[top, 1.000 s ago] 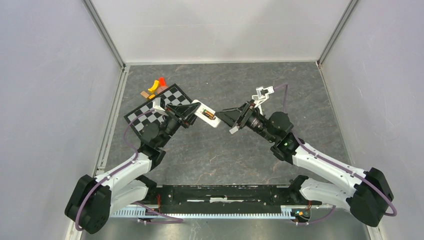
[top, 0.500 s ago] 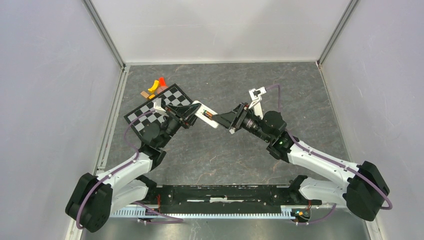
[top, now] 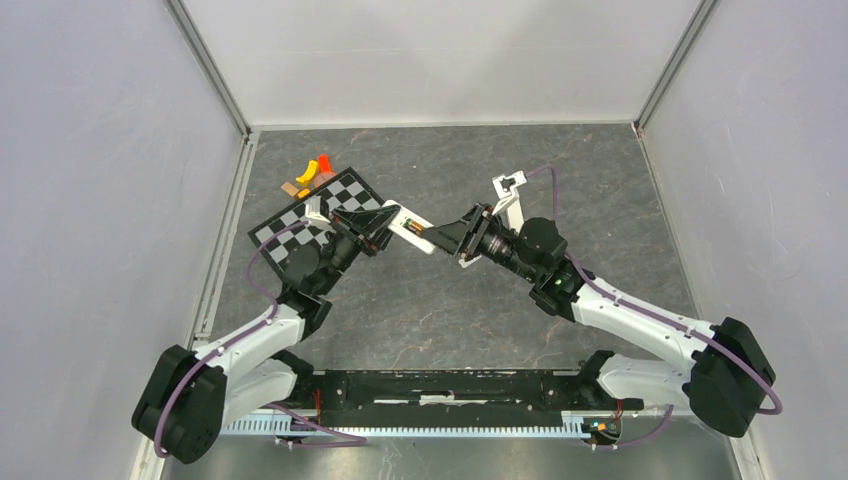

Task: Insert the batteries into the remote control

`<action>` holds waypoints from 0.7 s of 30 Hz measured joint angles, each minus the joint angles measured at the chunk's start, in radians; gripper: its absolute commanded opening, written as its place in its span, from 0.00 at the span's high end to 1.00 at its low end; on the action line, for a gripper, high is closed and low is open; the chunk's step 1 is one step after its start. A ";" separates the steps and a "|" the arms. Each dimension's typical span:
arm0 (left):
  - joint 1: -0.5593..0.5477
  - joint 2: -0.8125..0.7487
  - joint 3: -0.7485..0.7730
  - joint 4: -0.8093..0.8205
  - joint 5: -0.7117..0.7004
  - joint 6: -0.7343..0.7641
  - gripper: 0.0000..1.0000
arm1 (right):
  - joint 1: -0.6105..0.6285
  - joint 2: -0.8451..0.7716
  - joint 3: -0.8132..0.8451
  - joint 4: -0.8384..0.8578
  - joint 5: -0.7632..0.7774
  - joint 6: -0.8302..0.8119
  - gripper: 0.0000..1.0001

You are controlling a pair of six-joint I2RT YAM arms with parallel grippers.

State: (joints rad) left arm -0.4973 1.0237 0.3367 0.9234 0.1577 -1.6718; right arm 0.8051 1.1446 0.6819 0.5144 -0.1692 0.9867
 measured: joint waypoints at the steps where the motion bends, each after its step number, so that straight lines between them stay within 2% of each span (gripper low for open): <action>1: 0.003 0.001 0.000 -0.001 0.000 0.002 0.98 | 0.000 0.001 0.005 -0.012 0.005 -0.004 0.52; 8: 0.010 0.008 0.000 -0.008 0.008 0.065 0.98 | 0.006 0.017 0.060 -0.144 0.051 -0.076 0.54; 16: 0.014 0.014 0.007 -0.066 0.038 0.235 0.98 | 0.008 0.074 0.110 -0.272 0.070 -0.195 0.53; 18: 0.021 0.014 0.013 -0.082 0.055 0.282 0.98 | 0.010 0.082 0.129 -0.310 0.077 -0.227 0.48; 21: 0.027 0.010 0.036 -0.124 0.090 0.368 0.98 | 0.012 0.082 0.151 -0.367 0.089 -0.282 0.34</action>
State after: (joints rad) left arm -0.4702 1.0340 0.3725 0.7990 0.2474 -1.3041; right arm 0.8173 1.2270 0.8326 0.1471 -0.0803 0.7052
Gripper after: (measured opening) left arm 0.327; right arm 0.542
